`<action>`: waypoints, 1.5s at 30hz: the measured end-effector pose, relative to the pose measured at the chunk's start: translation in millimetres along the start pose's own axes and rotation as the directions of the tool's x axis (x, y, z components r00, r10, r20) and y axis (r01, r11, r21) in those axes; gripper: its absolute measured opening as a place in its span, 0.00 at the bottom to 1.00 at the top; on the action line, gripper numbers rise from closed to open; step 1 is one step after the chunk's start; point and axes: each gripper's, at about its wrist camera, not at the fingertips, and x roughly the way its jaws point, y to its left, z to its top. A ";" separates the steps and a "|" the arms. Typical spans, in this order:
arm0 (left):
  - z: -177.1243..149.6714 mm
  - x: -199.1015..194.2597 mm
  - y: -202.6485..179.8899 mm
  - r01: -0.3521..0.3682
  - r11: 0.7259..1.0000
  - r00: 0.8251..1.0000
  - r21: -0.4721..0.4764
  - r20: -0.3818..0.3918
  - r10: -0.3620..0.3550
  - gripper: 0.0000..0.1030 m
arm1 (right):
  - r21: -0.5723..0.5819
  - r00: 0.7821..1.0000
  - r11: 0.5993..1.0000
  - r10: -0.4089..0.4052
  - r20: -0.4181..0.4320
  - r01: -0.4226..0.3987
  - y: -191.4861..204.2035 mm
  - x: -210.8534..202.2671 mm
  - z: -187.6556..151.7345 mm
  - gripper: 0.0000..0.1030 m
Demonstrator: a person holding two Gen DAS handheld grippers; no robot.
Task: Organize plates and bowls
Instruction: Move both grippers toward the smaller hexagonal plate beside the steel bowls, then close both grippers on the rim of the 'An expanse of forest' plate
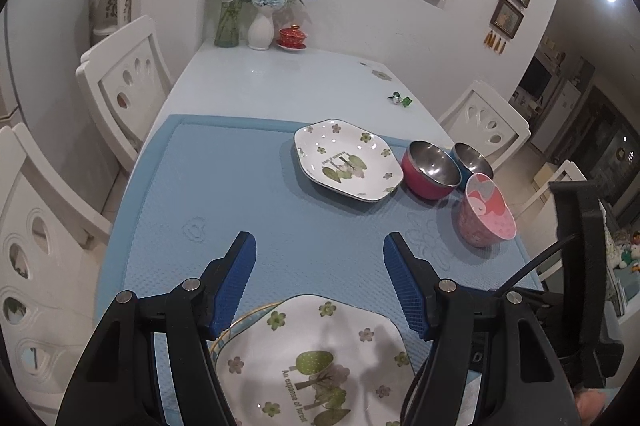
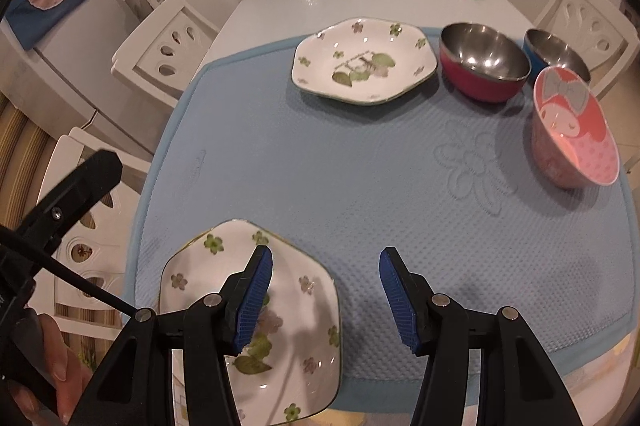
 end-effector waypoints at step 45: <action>91.0 290.7 36.8 0.046 0.997 0.935 -0.059 -0.348 -0.063 0.23 | 0.246 0.998 0.968 -0.058 0.030 0.049 -97.7 139.1 148.9 0.33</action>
